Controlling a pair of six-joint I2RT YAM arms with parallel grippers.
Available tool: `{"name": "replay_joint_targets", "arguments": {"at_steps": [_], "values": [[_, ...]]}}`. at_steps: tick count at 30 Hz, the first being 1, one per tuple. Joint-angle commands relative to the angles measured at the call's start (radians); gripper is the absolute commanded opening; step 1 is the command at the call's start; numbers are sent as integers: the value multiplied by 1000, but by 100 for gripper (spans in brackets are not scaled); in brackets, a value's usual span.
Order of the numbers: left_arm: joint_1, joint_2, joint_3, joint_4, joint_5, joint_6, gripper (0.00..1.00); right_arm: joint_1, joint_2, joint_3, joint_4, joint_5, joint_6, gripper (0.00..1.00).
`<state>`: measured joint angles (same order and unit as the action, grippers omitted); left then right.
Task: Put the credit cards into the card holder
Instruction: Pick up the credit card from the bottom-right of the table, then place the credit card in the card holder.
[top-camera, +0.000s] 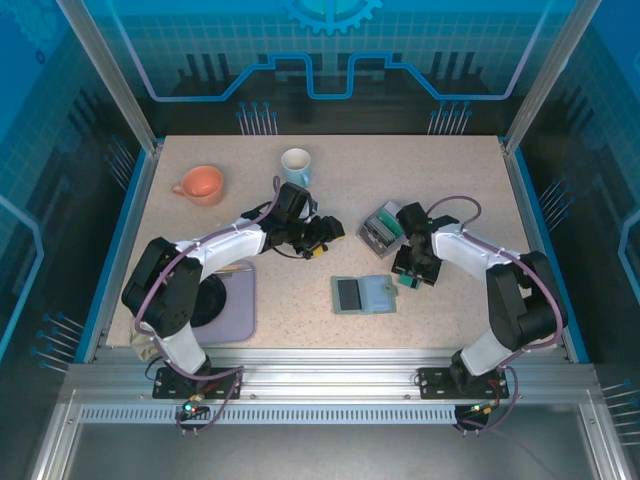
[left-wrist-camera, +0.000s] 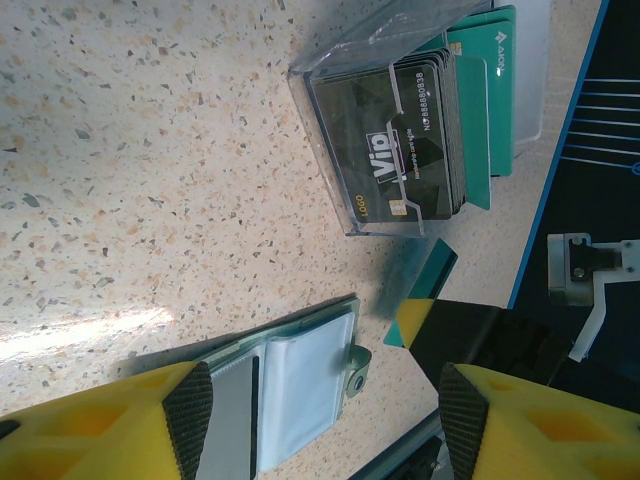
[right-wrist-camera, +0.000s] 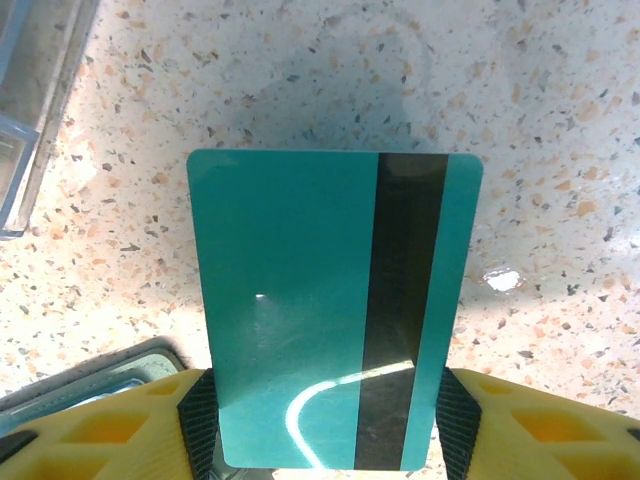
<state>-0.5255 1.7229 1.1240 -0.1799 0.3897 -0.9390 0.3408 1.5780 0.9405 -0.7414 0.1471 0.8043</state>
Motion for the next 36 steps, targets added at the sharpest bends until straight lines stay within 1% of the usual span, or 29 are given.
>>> {"name": "replay_joint_targets", "arguments": {"at_steps": [1, 5, 7, 9, 13, 16, 19, 22, 24, 28, 30, 32, 34, 36], "values": [[8, -16, 32, -27, 21, 25, 65, -9, -33, 25, -39, -25, -41, 60], [8, -3, 30, 1, 44, 11, 65, 7, -82, 32, -34, -95, -81, 60], [7, 11, 27, 31, 67, -3, 65, 28, -94, 35, -21, -138, -111, 61], [8, 33, 43, 40, 87, -9, 65, 60, -87, 45, -23, -156, -140, 61], [7, 53, 69, 22, 90, -1, 65, 145, -72, 64, -44, -147, -194, 61], [8, 71, 75, 16, 99, -4, 65, 202, -58, 67, -51, -144, -201, 61], [8, 94, 66, 54, 136, -25, 64, 248, -43, 70, -46, -160, -212, 61], [6, 120, 67, 84, 190, -34, 62, 301, -42, 64, -27, -131, -244, 61], [4, 148, 87, 64, 219, -20, 59, 317, -38, 46, 1, -123, -268, 62], [-4, 182, 104, 6, 240, 25, 55, 326, -30, 8, 69, -115, -319, 64], [-3, 203, 110, -11, 258, 37, 49, 326, -33, -11, 111, -120, -342, 64], [-2, 210, 99, 3, 265, 33, 45, 326, -32, -21, 140, -126, -354, 64], [-4, 219, 101, 2, 285, 41, 45, 326, -30, -23, 149, -118, -359, 64], [-4, 220, 107, -42, 268, 64, 45, 327, -29, -20, 136, -99, -359, 64]]}}
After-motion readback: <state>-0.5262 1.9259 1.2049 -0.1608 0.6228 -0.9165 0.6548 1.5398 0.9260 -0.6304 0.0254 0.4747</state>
